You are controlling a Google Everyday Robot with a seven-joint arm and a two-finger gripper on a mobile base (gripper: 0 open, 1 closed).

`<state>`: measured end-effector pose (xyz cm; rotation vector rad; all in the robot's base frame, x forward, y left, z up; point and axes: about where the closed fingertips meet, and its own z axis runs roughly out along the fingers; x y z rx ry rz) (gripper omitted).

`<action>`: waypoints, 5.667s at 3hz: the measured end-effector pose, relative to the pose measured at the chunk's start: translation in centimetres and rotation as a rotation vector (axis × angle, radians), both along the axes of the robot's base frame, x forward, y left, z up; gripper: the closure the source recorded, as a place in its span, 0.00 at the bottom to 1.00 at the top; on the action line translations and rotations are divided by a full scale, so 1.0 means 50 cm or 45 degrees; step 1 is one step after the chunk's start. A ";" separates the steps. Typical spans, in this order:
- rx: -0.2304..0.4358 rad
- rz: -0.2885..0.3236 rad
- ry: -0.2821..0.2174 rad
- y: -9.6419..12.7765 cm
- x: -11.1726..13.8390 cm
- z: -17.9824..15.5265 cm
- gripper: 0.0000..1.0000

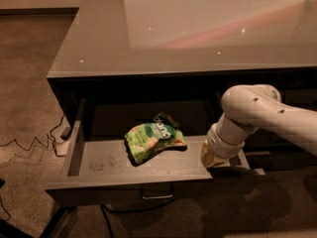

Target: Open top drawer

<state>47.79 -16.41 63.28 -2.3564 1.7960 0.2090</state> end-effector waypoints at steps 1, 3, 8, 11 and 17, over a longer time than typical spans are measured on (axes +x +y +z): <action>-0.058 -0.055 -0.002 -0.039 -0.013 0.013 1.00; -0.116 -0.082 -0.023 -0.042 -0.063 0.060 1.00; 0.049 0.030 -0.203 0.052 0.019 0.131 1.00; -0.083 -0.051 -0.052 -0.008 0.006 0.003 1.00; -0.081 -0.013 -0.033 -0.017 -0.042 0.001 0.35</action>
Offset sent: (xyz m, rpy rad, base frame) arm -0.0241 -0.0340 0.0372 -0.1110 -0.0326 -0.0880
